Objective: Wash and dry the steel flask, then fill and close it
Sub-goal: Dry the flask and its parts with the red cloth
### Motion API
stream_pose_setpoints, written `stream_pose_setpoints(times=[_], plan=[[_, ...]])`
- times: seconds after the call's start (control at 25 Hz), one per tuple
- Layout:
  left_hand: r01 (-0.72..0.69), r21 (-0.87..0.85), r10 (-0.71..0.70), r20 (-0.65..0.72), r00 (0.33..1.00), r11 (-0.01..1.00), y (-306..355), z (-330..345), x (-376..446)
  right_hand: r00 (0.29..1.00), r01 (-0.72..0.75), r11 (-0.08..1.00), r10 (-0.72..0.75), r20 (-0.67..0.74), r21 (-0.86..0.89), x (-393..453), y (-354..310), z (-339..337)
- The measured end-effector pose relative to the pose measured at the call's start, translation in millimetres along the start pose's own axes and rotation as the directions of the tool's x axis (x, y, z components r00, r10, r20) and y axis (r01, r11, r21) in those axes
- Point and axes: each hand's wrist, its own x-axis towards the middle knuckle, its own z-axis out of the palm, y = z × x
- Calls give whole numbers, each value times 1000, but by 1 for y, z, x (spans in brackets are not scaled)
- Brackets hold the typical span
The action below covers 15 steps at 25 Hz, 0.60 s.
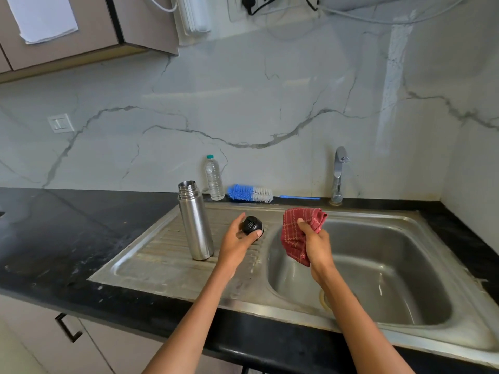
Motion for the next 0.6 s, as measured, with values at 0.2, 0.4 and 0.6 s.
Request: stream_pose_setpoints(times=[0.2,0.4,0.6], plan=[[96,-225,-68,128,989,970,15,37,7,969,246,952,-238,66,-179,-2,-14,-10],[124,-452,-34,202,979,883,21,70,11,742,648,616,-378,554,-448,6,-17,-39],[222,-617,-110,215,970,755,25,104,12,673,739,384,-437,597,-553,18,0,-61]])
